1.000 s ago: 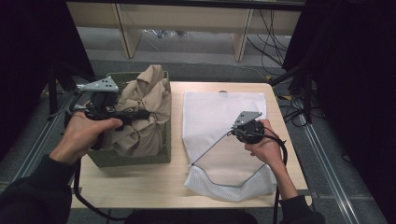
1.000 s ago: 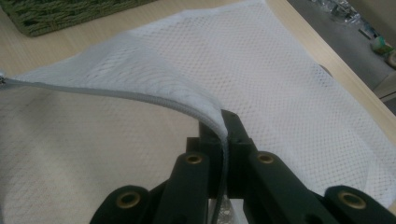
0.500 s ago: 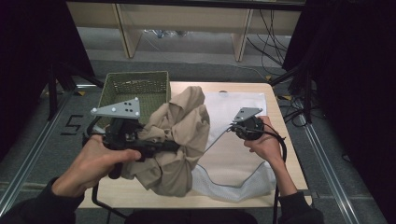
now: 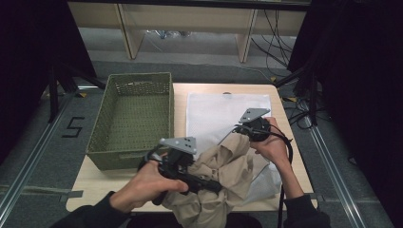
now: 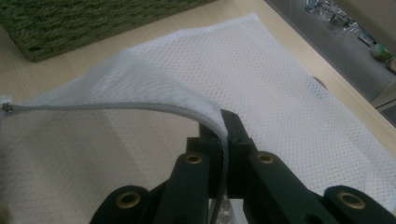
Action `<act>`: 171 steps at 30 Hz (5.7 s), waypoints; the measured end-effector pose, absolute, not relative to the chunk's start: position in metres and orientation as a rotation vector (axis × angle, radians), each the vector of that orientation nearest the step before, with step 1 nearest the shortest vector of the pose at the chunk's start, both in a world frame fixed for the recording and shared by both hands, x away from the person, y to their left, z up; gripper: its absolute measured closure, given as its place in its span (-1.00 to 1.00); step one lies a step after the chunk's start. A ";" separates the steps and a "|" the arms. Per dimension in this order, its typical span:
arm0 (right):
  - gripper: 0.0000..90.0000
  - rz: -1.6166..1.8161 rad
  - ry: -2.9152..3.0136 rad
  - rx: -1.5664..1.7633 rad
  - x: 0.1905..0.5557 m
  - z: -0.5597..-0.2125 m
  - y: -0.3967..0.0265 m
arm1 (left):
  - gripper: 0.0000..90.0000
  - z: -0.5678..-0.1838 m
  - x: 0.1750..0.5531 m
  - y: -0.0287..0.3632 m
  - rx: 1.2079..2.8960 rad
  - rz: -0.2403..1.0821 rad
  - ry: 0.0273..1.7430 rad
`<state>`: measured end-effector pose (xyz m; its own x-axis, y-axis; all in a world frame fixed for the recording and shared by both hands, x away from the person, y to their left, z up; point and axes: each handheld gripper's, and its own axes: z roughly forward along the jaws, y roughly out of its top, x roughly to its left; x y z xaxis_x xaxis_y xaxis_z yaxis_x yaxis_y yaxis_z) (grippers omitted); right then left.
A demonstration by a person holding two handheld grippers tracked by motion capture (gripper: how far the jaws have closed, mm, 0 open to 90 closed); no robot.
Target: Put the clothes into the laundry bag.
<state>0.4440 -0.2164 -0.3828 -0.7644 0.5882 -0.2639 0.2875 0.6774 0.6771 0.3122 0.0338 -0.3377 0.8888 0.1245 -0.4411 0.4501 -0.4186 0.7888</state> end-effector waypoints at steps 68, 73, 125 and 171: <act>1.00 0.852 2.478 0.616 0.422 -0.373 -0.216 | 0.70 -0.431 0.431 -0.034 2.122 0.282 0.881; 1.00 0.872 2.470 0.608 0.414 -0.366 -0.219 | 0.67 -0.432 0.451 -0.029 2.034 0.281 0.985; 1.00 0.877 2.502 0.608 0.406 -0.366 -0.225 | 0.38 -0.456 0.434 -0.028 2.132 0.272 0.898; 1.00 0.883 2.526 0.582 0.400 -0.372 -0.225 | 0.75 -0.467 0.429 -0.025 2.100 0.286 0.876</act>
